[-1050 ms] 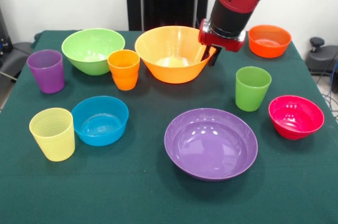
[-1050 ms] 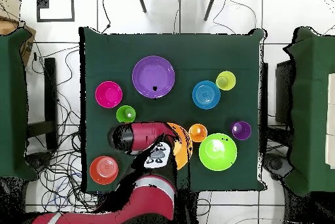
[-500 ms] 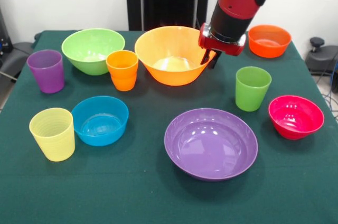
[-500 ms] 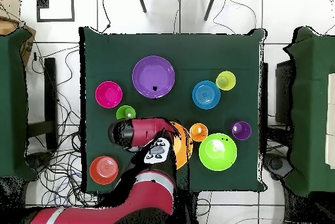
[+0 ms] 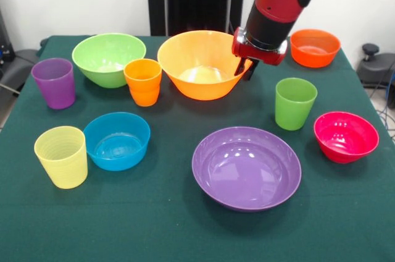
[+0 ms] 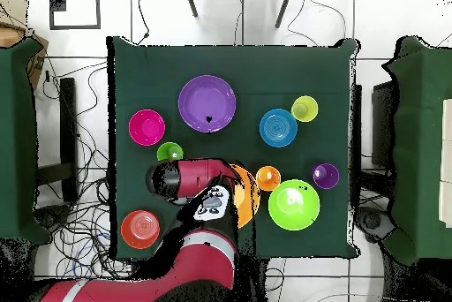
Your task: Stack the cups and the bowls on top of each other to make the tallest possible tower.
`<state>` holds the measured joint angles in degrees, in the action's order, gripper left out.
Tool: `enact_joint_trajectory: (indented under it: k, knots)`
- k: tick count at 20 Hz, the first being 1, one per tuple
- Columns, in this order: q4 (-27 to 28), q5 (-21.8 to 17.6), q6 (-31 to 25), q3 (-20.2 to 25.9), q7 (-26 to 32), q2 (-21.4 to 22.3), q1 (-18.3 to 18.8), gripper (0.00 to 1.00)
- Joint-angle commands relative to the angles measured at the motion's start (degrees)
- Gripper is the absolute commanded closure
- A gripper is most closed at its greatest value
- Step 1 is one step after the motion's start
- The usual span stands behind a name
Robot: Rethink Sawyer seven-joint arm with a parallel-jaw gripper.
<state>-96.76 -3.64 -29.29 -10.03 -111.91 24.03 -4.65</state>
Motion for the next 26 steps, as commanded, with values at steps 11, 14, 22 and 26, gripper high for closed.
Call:
enact_joint_trajectory:
  k: [11, 14, 22, 26]
  knots:
    - [10.28, 1.26, 0.22, 7.66, -3.69, -4.15, 1.19, 1.0]
    - [10.61, 1.23, -1.09, 8.17, -3.14, -4.03, 1.69, 0.0]
    - [13.23, 2.11, -4.43, 7.83, -4.09, -4.58, 1.35, 0.0]
    - [14.74, 2.58, -6.86, 7.77, -4.24, -4.86, 1.22, 0.0]
